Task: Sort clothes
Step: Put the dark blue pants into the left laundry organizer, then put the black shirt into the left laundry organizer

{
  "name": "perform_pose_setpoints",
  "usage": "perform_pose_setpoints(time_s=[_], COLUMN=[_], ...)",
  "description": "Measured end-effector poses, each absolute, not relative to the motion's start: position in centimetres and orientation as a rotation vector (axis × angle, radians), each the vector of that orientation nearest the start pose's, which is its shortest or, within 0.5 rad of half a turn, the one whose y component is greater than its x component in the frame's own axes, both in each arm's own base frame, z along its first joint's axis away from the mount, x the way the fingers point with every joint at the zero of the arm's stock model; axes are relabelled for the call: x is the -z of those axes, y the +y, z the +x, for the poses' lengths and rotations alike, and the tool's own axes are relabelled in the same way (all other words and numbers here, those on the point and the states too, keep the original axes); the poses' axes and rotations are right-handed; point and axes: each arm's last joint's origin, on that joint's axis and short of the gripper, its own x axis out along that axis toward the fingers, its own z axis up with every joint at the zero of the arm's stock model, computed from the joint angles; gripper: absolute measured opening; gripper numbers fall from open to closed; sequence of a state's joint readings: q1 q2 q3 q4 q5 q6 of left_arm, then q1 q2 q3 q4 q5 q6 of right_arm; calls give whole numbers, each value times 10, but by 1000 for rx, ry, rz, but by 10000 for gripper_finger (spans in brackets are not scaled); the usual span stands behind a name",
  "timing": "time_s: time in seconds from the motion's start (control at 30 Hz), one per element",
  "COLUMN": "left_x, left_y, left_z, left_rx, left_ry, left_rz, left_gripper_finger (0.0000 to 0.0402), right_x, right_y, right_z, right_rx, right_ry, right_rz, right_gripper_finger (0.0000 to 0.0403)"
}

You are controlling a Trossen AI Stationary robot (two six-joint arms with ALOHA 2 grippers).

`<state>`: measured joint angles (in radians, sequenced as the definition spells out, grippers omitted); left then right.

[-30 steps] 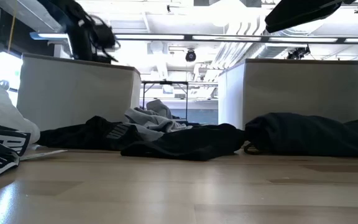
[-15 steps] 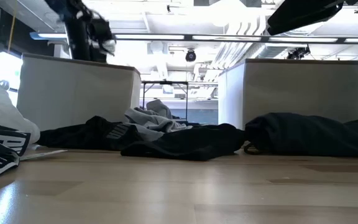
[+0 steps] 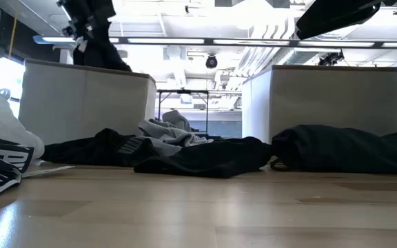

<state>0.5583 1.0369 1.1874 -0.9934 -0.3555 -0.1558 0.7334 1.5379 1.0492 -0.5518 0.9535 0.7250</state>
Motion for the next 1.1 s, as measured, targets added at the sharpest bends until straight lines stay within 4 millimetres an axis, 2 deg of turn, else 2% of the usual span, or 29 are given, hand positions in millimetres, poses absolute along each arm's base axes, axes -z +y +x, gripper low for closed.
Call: perform_pose_setpoints(time_s=[0.13, 0.27, 0.47, 0.6, 0.7, 0.8, 1.0, 1.1], left_x=[-347, -332, -308, -302, -310, -323, -341, -342], left_y=[107, 130, 177, 183, 170, 142, 60, 16], left_z=[147, 150, 161, 169, 179, 193, 226, 244], left_rx=[-1126, -1215, -1199, -1044, -888, -711, -395, -231], left_ry=[824, 872, 881, 872, 824, 751, 625, 542], left_rz=[-103, -54, -96, -163, -238, -241, -72, 55], left_gripper_finger=[197, 172, 153, 158, 160, 160, 144, 136], right_x=[-232, -232, -232, -232, -232, -232, -232, -233], right_y=[182, 182, 182, 182, 182, 181, 180, 180], right_z=[238, 238, 238, 238, 238, 238, 239, 239], right_rx=[422, 422, 420, 420, 420, 428, 442, 444], right_ry=[562, 562, 564, 564, 564, 562, 551, 547], right_rz=[-84, -85, -92, -92, -92, -80, -71, -71], right_gripper_finger=[197, 197, 197, 197, 197, 197, 197, 197])
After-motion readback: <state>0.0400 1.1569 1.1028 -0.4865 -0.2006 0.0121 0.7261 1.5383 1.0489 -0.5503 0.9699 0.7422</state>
